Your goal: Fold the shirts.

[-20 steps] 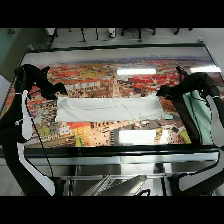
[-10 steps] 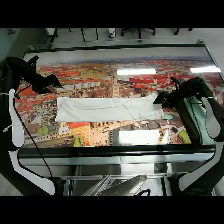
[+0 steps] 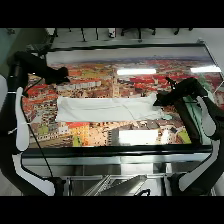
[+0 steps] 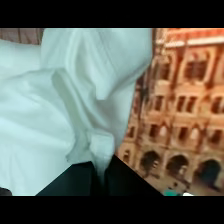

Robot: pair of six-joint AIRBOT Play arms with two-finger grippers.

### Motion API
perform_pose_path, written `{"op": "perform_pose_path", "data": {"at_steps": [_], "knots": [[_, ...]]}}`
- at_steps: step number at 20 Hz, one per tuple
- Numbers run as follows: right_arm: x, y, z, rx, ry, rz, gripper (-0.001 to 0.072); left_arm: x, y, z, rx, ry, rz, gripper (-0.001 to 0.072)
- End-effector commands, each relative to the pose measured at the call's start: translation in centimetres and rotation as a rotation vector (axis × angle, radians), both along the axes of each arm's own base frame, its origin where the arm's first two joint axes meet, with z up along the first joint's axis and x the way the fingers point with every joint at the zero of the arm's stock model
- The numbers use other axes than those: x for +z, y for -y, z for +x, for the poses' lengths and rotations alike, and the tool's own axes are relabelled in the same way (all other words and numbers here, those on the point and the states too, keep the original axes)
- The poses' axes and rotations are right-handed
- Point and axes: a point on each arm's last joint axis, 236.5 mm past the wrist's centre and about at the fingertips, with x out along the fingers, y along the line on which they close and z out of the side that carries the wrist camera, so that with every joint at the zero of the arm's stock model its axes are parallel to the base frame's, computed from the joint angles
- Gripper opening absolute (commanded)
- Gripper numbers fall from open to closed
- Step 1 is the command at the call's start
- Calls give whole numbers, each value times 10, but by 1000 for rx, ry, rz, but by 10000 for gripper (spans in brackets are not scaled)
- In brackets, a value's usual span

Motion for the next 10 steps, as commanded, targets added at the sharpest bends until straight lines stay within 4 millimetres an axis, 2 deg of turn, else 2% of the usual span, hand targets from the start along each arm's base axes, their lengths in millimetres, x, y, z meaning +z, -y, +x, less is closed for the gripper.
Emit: {"op": "perform_pose_path", "data": {"at_steps": [1, 3, 5, 8, 10], "knots": [[55, -8, 11, 21, 111, 9, 16, -27, 85, -8, -142, -5, -14, 13], [98, -12, 11, 32, 183, -1, 17, -64, 148, -20, -233, -27, -15, 13], [139, -17, 4, 52, 259, -13, 17, -107, 208, -43, -324, -61, -12, 13], [192, -26, -9, 80, 361, -28, 17, -154, 278, -78, -418, -76, -19, 13], [222, -31, -18, 91, 424, -38, 16, -170, 313, -100, -450, -98, -62, 13]]}}
